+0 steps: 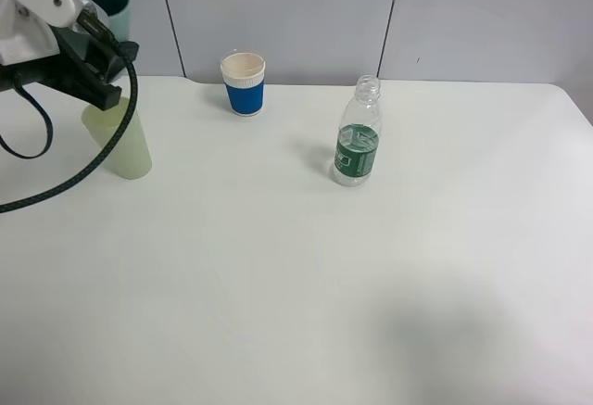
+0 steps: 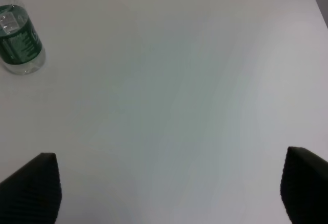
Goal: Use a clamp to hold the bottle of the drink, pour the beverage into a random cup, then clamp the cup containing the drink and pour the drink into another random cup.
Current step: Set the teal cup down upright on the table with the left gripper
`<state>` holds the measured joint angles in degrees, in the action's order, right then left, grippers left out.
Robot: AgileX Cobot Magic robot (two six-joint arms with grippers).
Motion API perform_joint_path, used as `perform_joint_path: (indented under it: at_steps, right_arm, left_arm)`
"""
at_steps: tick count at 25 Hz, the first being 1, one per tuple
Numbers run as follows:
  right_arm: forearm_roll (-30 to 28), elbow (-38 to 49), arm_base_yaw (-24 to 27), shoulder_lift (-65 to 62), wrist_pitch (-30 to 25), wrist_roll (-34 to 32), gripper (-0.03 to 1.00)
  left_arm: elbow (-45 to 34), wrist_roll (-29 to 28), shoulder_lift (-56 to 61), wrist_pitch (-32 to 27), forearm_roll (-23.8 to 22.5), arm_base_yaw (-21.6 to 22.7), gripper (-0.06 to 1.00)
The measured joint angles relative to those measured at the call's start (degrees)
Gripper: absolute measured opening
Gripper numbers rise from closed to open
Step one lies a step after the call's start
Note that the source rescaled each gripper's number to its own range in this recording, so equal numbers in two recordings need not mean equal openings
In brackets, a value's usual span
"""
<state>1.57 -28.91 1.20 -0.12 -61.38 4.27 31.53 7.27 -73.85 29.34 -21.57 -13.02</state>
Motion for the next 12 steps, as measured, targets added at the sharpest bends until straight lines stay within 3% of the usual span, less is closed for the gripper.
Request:
perform_joint_path:
  at_steps: [6, 12]
  right_arm:
    - [0.0, 0.0, 0.0, 0.0, 0.0, 0.0, 0.8]
    - [0.0, 0.0, 0.0, 0.0, 0.0, 0.0, 0.8]
  left_arm:
    - [0.0, -3.39, 0.0, 0.0, 3.04, -8.22, 0.02]
    - [-1.11, -3.98, -1.78, 3.56, 4.28, -12.49, 0.02]
